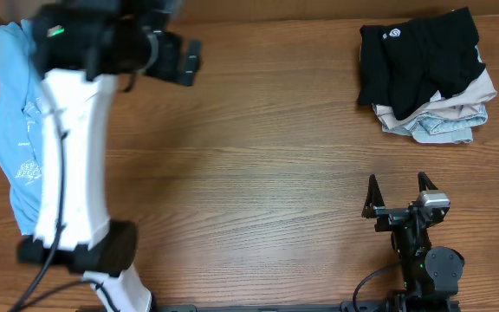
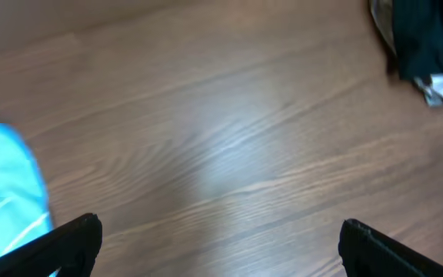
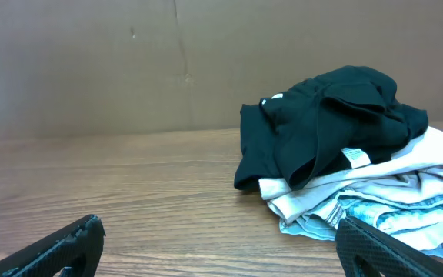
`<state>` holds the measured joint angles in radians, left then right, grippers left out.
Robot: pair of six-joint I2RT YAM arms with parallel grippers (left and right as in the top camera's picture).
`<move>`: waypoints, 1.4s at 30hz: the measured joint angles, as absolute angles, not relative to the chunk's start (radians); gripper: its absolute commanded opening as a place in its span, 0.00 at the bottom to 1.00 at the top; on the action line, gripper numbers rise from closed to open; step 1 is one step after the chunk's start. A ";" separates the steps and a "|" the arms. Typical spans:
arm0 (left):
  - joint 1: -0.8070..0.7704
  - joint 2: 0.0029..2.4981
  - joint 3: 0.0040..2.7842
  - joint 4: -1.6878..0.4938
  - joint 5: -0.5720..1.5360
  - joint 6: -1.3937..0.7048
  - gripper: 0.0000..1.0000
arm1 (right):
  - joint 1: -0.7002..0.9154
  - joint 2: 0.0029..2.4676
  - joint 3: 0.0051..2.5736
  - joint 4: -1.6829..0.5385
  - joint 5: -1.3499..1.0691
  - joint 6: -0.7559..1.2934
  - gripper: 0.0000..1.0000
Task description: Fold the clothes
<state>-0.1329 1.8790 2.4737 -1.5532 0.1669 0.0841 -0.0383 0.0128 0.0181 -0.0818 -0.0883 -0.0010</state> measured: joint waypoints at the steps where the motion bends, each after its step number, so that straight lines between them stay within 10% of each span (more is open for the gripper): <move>1: -0.122 1.850 2.454 -1.552 0.163 0.081 1.00 | -0.038 0.013 0.018 -0.081 -0.089 -0.001 1.00; 21: -0.076 0.901 0.774 -0.512 0.149 0.077 1.00 | -0.038 0.012 0.018 -0.082 -0.089 -0.001 1.00; 42: -0.076 0.426 0.179 -0.092 0.147 0.077 1.00 | -0.038 0.012 0.018 -0.082 -0.089 -0.001 1.00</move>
<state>-0.0761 0.4259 0.1791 -0.0921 0.1467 0.0772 -0.0383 0.0116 0.0181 -0.0822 -0.0887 -0.0010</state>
